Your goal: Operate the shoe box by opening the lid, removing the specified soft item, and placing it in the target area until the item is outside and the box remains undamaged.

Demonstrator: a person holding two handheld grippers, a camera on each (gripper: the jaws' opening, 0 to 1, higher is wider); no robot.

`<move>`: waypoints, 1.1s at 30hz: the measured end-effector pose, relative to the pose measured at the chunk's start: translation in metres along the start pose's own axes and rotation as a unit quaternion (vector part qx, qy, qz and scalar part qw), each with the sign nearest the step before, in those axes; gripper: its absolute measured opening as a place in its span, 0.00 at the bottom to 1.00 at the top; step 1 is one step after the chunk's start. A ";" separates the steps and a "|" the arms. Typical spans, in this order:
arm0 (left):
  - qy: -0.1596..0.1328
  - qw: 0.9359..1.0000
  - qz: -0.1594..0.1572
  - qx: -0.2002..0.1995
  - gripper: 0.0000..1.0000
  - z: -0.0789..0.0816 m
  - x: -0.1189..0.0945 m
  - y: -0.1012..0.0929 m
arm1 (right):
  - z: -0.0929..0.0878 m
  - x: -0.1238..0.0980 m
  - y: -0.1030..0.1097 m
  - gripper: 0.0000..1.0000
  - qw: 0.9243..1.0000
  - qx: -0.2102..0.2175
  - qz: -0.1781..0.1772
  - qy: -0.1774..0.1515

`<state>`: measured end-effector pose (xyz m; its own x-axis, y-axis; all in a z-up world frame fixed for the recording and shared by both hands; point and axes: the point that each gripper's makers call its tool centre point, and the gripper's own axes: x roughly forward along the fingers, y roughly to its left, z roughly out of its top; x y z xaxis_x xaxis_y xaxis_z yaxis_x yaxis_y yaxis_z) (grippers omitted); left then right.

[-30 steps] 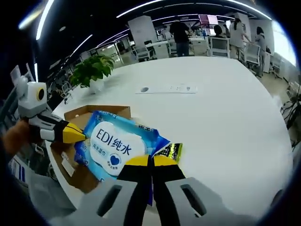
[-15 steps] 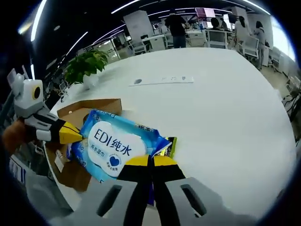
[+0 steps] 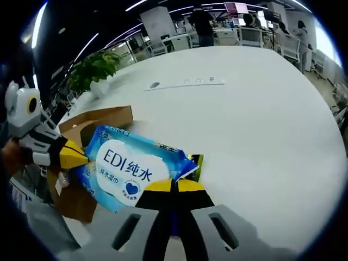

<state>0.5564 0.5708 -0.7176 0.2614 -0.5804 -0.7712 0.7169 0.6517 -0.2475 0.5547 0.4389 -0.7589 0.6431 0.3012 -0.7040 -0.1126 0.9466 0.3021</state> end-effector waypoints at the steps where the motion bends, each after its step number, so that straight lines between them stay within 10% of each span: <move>1: 0.000 1.000 0.001 0.001 0.00 0.000 0.001 0.000 | -0.001 0.002 -0.001 0.00 1.000 0.001 0.000 0.001; 33: 0.013 0.999 0.021 0.040 0.00 -0.002 0.003 0.002 | 0.003 0.019 -0.011 0.00 0.999 0.042 -0.016 -0.025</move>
<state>0.5572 0.5713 -0.7220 0.2761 -0.5409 -0.7945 0.7554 0.6332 -0.1686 0.5707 0.4333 -0.7735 0.6829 0.2620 -0.6819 -0.0289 0.9424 0.3332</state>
